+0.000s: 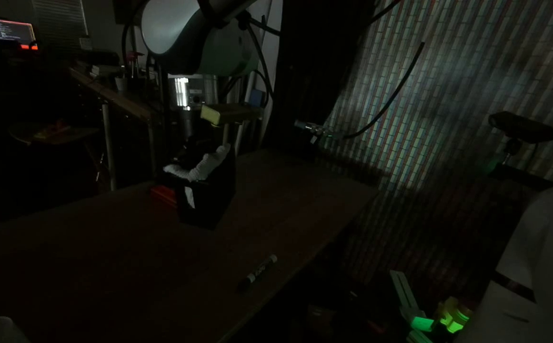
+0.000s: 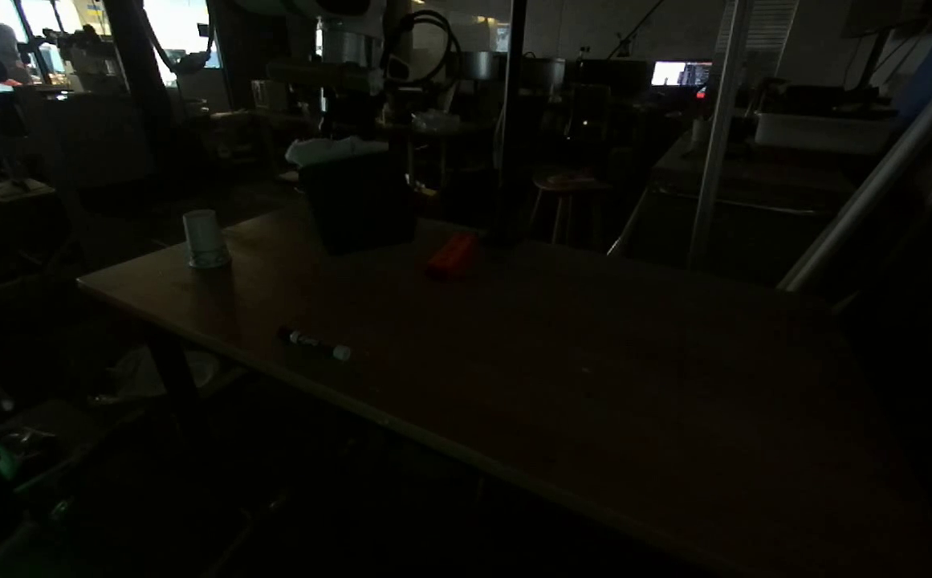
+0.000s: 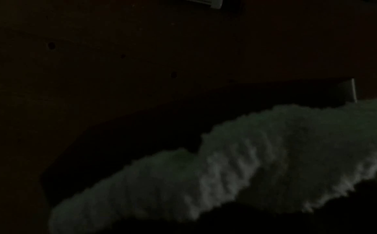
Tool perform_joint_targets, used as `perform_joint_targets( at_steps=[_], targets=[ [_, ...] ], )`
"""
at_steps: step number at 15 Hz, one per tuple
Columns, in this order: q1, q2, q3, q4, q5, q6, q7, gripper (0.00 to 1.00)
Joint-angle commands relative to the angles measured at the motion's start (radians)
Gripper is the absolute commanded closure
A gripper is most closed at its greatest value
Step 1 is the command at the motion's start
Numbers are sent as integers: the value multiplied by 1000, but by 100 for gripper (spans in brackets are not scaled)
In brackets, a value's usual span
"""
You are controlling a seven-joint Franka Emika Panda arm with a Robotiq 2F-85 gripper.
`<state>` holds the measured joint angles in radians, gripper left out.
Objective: Pick up the cloth and put it in the box
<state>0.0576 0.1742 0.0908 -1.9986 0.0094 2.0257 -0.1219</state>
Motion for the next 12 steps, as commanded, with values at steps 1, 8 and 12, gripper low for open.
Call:
perform_joint_targets(
  at_steps=[1, 8, 12],
  targets=[
    [13, -24, 0, 14, -4, -28, 34, 53],
    [19, -42, 0, 11, -4, -26, 64, 1],
    [22, -49, 3, 7, -3, -18, 61, 25]
  ],
)
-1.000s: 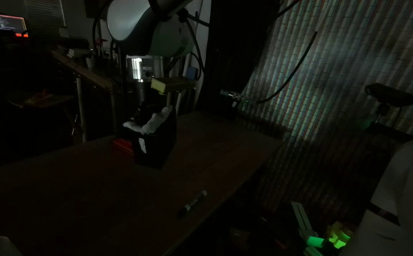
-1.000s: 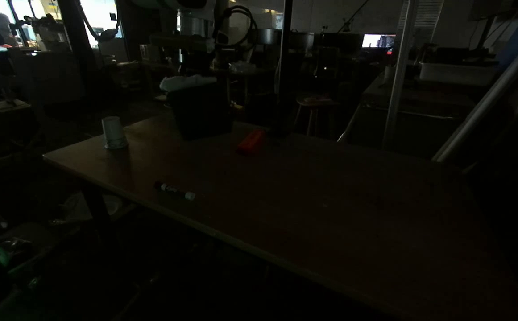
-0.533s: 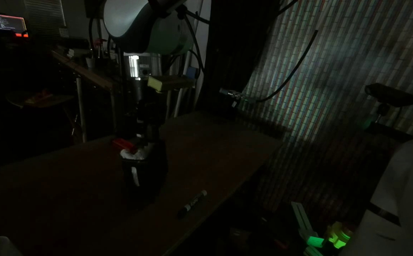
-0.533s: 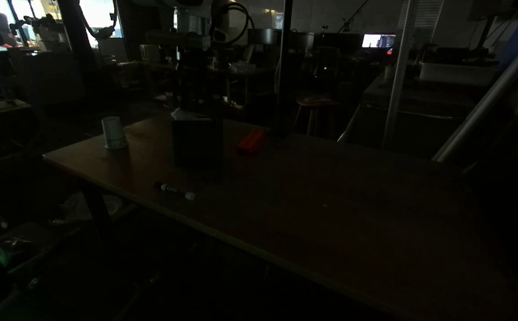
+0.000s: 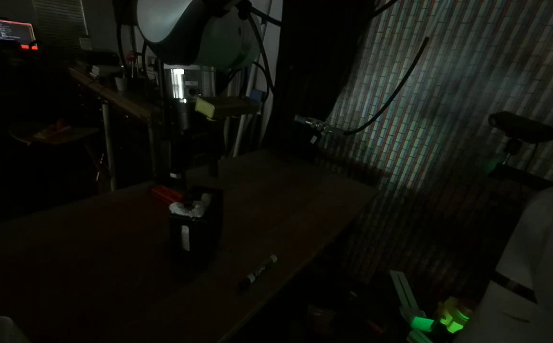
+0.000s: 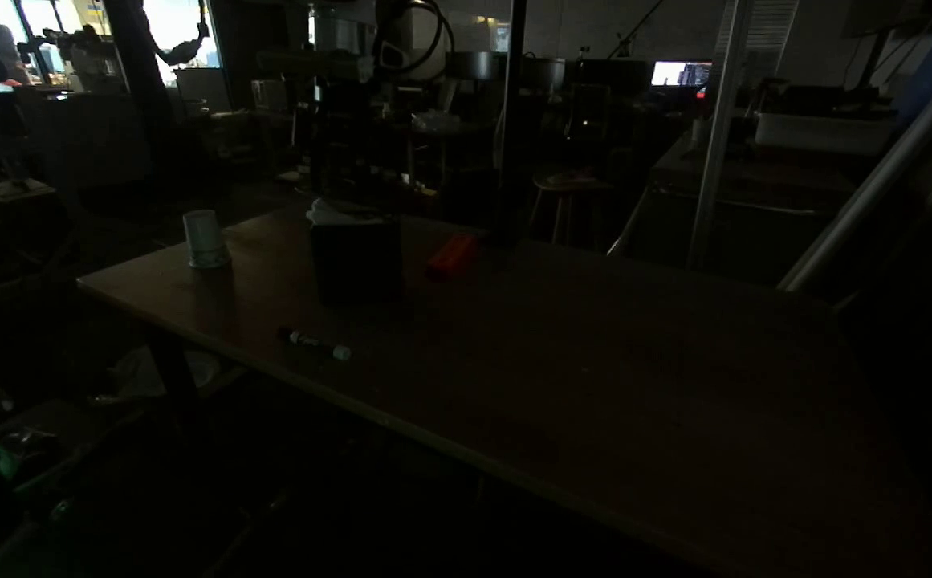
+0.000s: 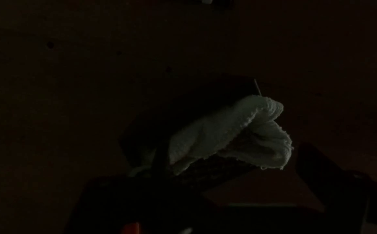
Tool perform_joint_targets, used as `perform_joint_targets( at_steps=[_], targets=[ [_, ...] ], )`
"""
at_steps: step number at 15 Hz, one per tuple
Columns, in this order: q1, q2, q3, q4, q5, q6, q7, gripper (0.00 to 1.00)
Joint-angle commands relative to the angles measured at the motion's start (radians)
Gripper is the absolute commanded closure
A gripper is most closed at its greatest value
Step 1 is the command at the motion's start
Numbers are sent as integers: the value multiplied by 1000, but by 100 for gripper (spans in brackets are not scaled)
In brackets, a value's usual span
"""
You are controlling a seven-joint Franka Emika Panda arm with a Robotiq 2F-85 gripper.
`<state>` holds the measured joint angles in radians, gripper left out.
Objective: Pick up the cloth and put it in the box
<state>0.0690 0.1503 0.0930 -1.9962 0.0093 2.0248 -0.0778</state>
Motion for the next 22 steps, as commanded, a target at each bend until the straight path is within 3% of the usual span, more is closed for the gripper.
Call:
perform_joint_targets(
  at_steps=[1, 11, 18, 22],
  targets=[
    [11, -25, 2, 6, -3, -16, 15, 25],
    [20, -12, 13, 15, -22, 0, -29, 99],
    [19, 23, 15, 53, -126, 11, -173, 100],
    [15, 64, 19, 74, -123, 23, -251, 100]
  ],
)
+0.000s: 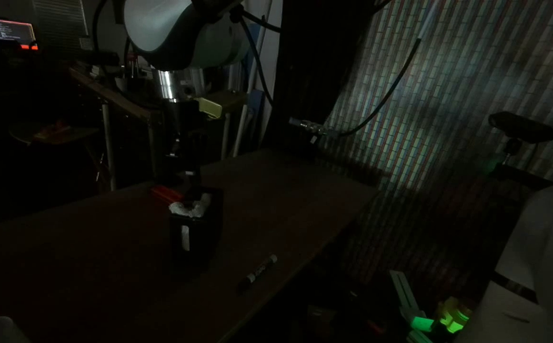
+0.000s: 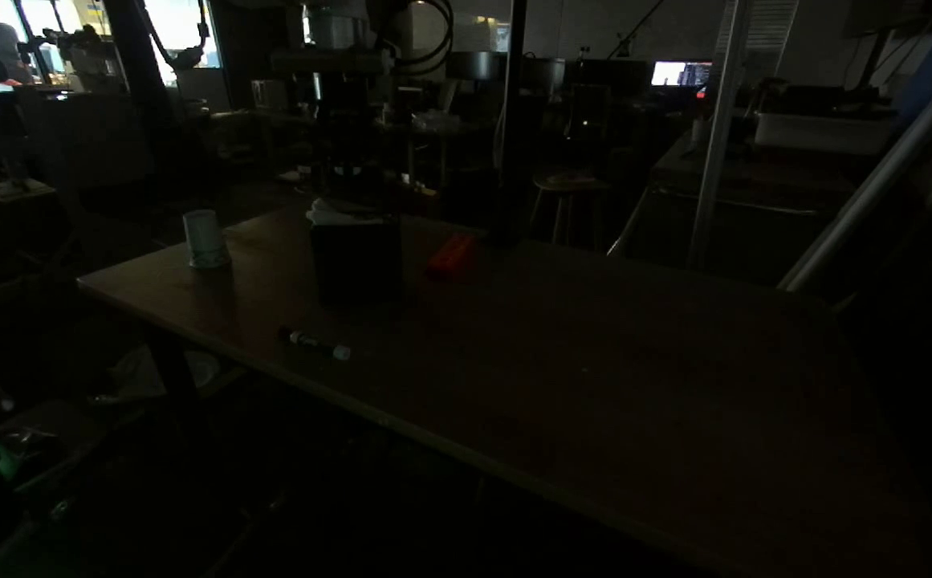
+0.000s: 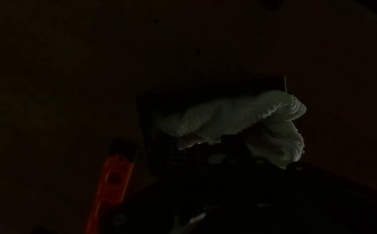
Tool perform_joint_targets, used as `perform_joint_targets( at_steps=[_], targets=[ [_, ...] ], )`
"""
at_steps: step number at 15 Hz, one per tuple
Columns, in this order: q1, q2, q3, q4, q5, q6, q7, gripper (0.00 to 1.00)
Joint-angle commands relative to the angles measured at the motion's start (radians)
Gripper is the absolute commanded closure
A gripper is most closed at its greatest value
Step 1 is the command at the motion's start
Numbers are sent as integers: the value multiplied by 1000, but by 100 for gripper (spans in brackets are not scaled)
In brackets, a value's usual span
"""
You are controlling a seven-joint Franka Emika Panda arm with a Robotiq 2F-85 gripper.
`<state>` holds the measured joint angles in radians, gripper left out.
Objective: Pick up the cloth and put it in the box
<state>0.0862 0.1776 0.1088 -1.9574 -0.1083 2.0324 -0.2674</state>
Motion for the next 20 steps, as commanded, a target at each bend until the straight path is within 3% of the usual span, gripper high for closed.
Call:
perform_joint_targets(
  at_steps=[1, 12, 20],
  targets=[
    [-3, 50, 4, 39, -1, 19, -76, 100],
    [-27, 210, 14, 77, 24, 40, -171, 100],
    [-59, 316, 58, 80, 171, 48, -225, 100]
  ],
)
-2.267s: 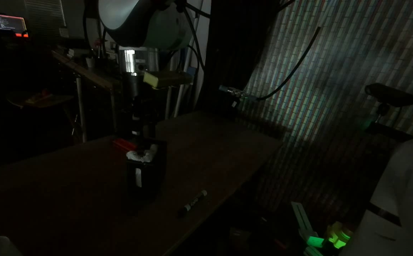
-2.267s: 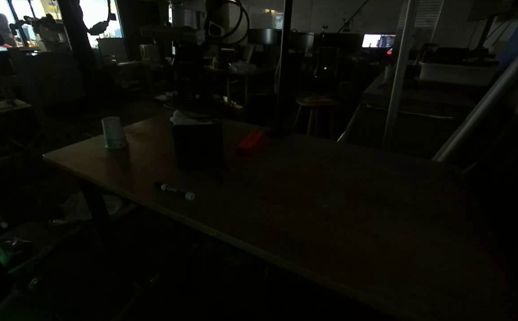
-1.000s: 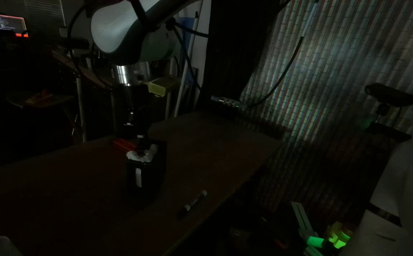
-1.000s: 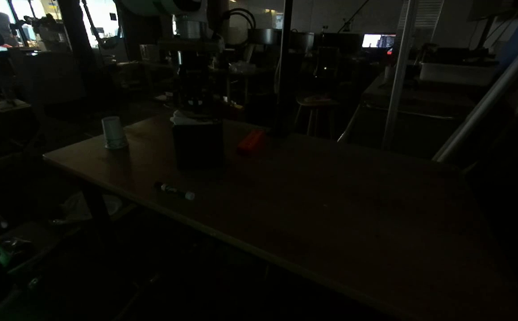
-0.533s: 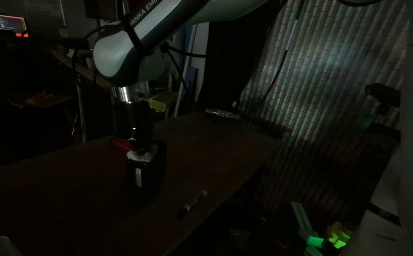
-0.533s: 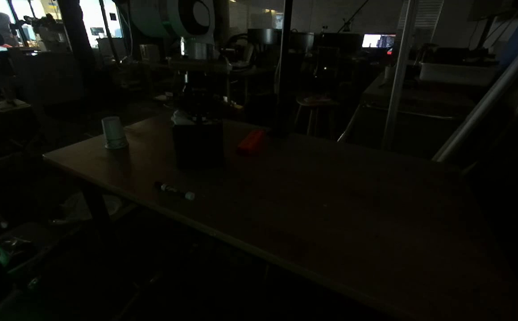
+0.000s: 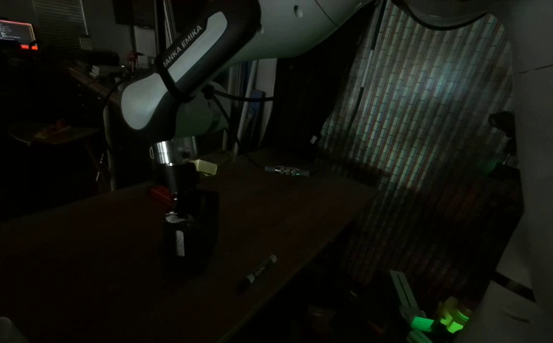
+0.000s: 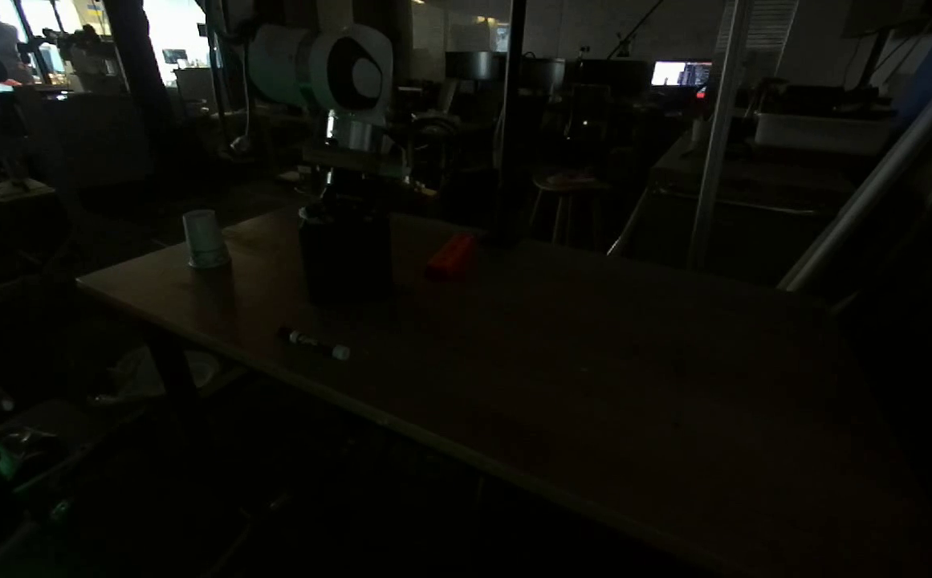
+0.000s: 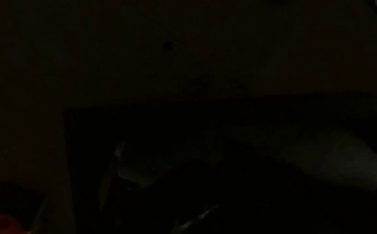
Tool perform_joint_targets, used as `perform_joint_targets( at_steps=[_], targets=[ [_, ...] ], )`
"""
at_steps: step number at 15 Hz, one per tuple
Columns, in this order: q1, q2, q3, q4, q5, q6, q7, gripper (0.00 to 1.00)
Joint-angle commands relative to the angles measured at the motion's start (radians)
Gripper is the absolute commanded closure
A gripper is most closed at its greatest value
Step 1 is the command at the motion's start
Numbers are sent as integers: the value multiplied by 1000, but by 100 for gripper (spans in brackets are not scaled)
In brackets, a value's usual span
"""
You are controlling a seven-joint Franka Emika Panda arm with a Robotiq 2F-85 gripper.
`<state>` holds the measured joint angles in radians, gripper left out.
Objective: Pick up the cloth and put it in the box
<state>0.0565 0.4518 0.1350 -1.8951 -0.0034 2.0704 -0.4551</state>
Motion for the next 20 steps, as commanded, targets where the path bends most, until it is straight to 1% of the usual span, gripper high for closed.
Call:
perform_joint_targets(
  at_steps=[1, 4, 6, 12, 15, 20],
  targets=[
    [-37, 45, 37, 14, 92, 12, -47, 100],
    [-59, 42, 43, -1, 150, 15, -70, 100],
    [-70, 15, 38, -17, 170, 18, -69, 100],
    [-81, -118, 14, -65, 165, 30, -11, 100],
    [-67, -193, 7, -81, 156, 25, 34, 100],
    [-23, -297, 10, -111, 141, 21, 117, 100]
  ],
)
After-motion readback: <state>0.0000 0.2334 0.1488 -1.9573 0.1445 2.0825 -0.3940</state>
